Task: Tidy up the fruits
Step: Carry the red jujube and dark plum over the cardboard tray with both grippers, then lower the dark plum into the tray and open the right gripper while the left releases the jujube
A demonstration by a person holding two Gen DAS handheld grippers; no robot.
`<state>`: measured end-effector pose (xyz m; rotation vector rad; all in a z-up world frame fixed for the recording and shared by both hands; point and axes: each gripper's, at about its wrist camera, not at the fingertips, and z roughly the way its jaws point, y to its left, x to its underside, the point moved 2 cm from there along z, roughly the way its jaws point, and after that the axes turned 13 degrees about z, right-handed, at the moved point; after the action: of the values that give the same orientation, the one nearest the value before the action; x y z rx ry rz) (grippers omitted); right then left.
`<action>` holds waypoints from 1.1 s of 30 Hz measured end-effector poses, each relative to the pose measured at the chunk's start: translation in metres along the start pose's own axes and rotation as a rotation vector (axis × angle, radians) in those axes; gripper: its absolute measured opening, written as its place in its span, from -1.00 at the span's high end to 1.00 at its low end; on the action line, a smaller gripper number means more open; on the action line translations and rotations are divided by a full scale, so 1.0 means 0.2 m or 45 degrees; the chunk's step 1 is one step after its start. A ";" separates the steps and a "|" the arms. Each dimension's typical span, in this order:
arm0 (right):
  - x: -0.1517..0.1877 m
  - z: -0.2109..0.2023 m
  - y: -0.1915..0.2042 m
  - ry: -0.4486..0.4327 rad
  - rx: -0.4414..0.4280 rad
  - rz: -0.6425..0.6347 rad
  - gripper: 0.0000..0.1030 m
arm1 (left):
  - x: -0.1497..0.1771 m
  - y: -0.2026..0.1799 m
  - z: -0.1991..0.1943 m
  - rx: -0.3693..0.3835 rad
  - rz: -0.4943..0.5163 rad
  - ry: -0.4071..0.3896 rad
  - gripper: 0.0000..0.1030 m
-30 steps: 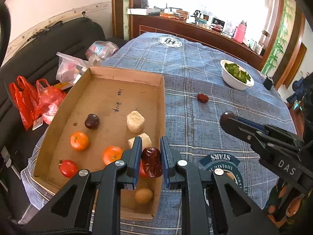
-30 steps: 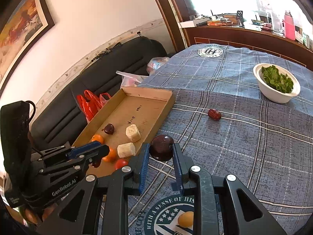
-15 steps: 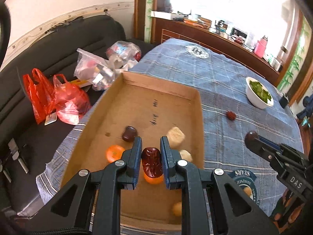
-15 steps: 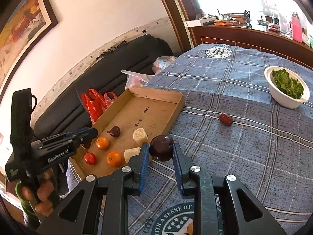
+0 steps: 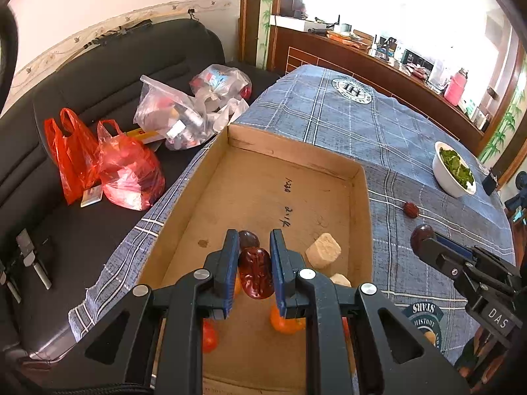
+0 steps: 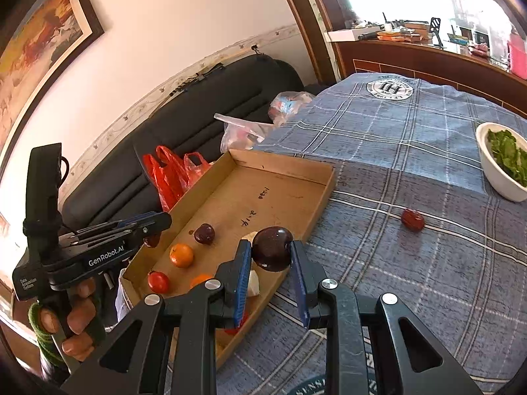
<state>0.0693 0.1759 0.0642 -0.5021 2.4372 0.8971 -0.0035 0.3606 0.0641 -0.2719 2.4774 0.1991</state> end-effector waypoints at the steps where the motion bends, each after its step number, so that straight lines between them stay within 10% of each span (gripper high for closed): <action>1: -0.01 0.02 0.00 0.004 -0.005 0.003 0.53 | -0.01 0.01 0.01 -0.001 -0.005 0.004 0.68; 33: -0.14 0.69 0.05 0.212 0.102 -0.051 0.51 | -0.13 0.11 0.53 -0.119 -0.063 0.270 0.67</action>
<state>0.1306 0.2812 -0.0070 -0.6158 2.5910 0.7654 0.0731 0.4070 -0.0032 -0.4127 2.6712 0.2790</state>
